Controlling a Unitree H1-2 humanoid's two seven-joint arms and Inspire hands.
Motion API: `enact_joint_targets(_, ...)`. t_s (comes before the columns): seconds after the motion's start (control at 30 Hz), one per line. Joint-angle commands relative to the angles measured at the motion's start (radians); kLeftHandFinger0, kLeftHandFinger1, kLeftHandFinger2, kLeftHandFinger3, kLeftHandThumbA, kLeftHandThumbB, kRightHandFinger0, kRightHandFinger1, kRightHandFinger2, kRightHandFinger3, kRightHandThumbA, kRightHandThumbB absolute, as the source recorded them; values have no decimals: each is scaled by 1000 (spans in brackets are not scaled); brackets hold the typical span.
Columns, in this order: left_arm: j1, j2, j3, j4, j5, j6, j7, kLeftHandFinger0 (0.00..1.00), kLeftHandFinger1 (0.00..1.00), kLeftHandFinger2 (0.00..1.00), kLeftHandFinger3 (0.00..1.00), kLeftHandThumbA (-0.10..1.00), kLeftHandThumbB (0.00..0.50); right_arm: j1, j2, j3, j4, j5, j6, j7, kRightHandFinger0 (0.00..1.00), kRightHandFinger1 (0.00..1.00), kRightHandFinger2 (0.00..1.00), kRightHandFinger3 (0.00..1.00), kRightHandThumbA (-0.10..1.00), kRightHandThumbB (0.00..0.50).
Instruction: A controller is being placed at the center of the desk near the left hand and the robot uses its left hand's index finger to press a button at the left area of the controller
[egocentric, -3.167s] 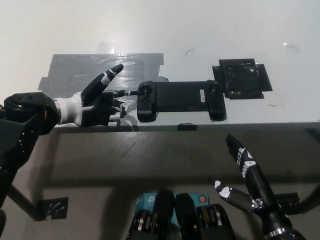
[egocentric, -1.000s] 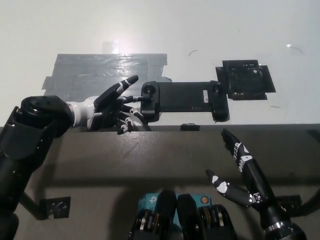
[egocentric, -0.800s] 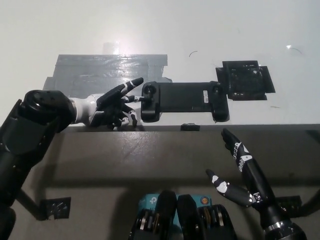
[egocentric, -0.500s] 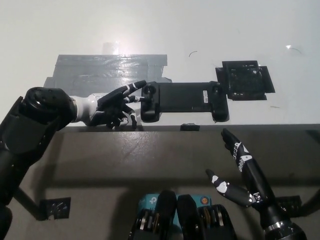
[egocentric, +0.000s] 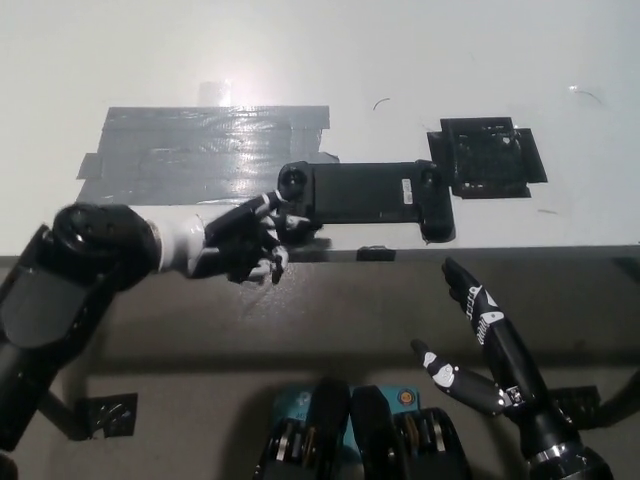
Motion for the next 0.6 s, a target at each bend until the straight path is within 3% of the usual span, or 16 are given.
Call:
enact_joint_targets(0.0,-31,79,87,-255,-390,38,114,0,0,183,1000,1000,416,-13,1,2,-28,4,-18,8,1000,1000,1000,1000,649,209)
enact_joint_targets(0.03,-25,83,89,-273,-407,38,128,0,0,84,1000,1000,484,-10,0,2,-29,6,-18,9,1000,1000,1000,1000,648,209)
enact_joint_targets(0.07,-2,93,114,-330,-448,38,157,0,0,151,1000,1000,423,-7,-2,2,-31,5,-18,10,1000,1000,1000,1000,648,210)
enact_joint_targets(0.13,62,97,181,-417,-522,38,195,7,49,264,1000,1000,447,-5,-4,1,-31,5,-18,10,1000,1000,1000,1000,648,212)
enact_joint_targets(0.17,75,98,189,-435,-530,38,208,0,9,219,1000,1000,451,-3,-3,2,-31,5,-18,9,1000,1000,1000,1000,649,212)
enact_joint_targets(0.23,193,51,288,-557,-467,38,254,77,81,273,1000,1000,408,4,-5,2,-36,7,-9,12,1000,1000,1000,1000,650,212)
enact_joint_targets(0.33,319,-31,378,-628,-329,32,213,166,64,136,1000,1000,360,5,-6,2,-28,9,-18,13,1000,1000,1000,1000,647,213)
enact_joint_targets(0.4,410,-52,365,-662,-217,-47,241,487,342,388,1000,1000,367,7,-2,1,-26,14,-19,13,1000,1000,1000,1000,639,219)
enact_joint_targets(0.43,490,-80,358,-688,-152,-81,276,862,725,760,1000,1000,371,11,-1,1,-29,11,-13,11,1000,1000,1000,1000,636,220)
enact_joint_targets(0.47,520,-92,354,-691,-128,-95,279,1000,984,1000,1000,1000,379,13,-1,1,-31,11,-13,11,1000,1000,1000,1000,631,214)
enact_joint_targets(0.5,584,-114,337,-671,-66,-175,285,1000,1000,1000,1000,1000,334,15,0,2,-32,9,-13,10,1000,1000,1000,1000,629,211)
enact_joint_targets(0.57,655,-156,328,-633,27,-293,321,1000,1000,1000,1000,1000,333,25,2,7,-30,9,-19,12,1000,1000,1000,1000,629,210)
